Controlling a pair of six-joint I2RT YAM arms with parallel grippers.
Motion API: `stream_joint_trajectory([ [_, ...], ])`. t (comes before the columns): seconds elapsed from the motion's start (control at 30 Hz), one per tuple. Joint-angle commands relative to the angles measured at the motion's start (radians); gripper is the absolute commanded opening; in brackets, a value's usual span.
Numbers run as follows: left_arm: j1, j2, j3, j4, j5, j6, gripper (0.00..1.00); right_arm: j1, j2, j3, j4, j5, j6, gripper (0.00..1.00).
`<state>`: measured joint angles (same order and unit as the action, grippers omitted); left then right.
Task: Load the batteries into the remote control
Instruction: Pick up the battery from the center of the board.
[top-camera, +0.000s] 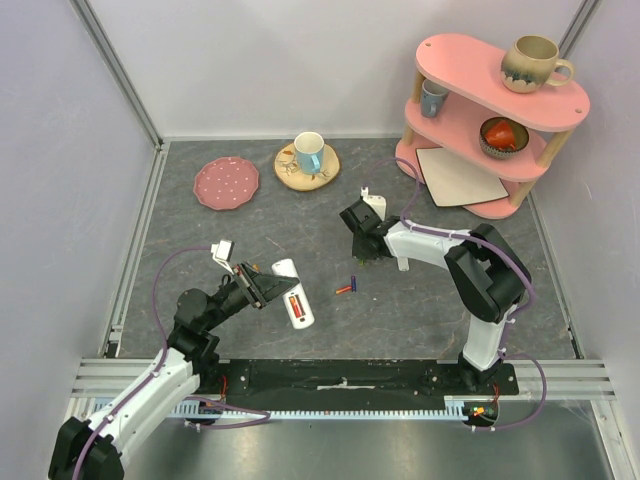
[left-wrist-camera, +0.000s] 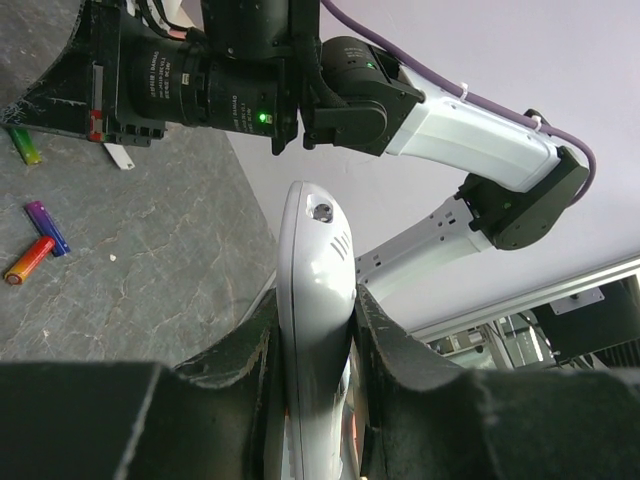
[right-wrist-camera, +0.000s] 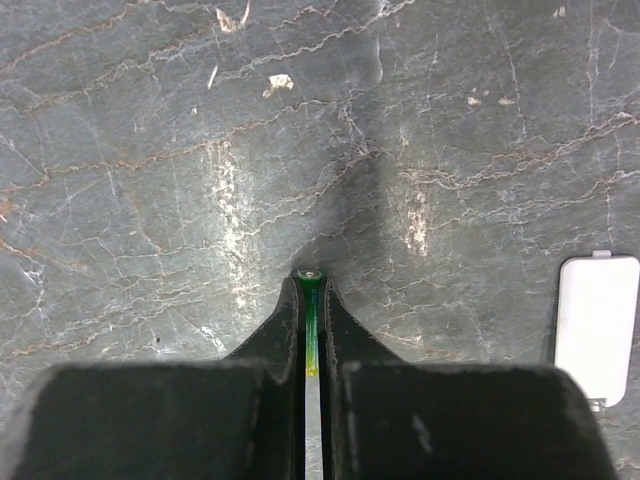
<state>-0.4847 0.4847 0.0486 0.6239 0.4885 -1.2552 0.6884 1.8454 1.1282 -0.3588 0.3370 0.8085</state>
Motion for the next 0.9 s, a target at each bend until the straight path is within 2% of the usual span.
stream_joint_trajectory([
  [0.0, -0.002, 0.009, -0.11, 0.048, -0.024, 0.03, 0.02, 0.007, -0.014, 0.022, -0.009, 0.033, -0.096, 0.0],
  [0.2, -0.003, 0.055, -0.089, 0.059, -0.033, 0.039, 0.02, 0.029, -0.172, 0.005, -0.014, 0.062, -0.232, 0.0],
  [0.4, -0.003, 0.204, -0.052, 0.187, -0.025, 0.019, 0.02, 0.132, -0.528, -0.1, 0.078, 0.085, -0.364, 0.0],
  [0.5, -0.006, 0.284, -0.027, 0.296, -0.028, 0.001, 0.02, 0.154, -0.645, -0.151, 0.113, 0.028, -0.381, 0.0],
  [0.57, -0.005, 0.319, -0.021, 0.338, -0.037, -0.001, 0.02, 0.168, -0.667, -0.154, 0.115, -0.013, -0.406, 0.0],
  [0.6, -0.005, 0.348, -0.009, 0.345, -0.039, 0.005, 0.02, 0.168, -0.682, -0.159, 0.139, -0.115, -0.413, 0.0],
  [0.8, -0.006, 0.475, 0.036, 0.433, -0.053, 0.02, 0.02, 0.175, -0.716, -0.154, 0.132, -0.332, -0.436, 0.0],
  [0.87, -0.006, 0.512, 0.04, 0.467, -0.059, 0.002, 0.02, 0.184, -0.735, -0.169, 0.19, -0.395, -0.43, 0.0],
])
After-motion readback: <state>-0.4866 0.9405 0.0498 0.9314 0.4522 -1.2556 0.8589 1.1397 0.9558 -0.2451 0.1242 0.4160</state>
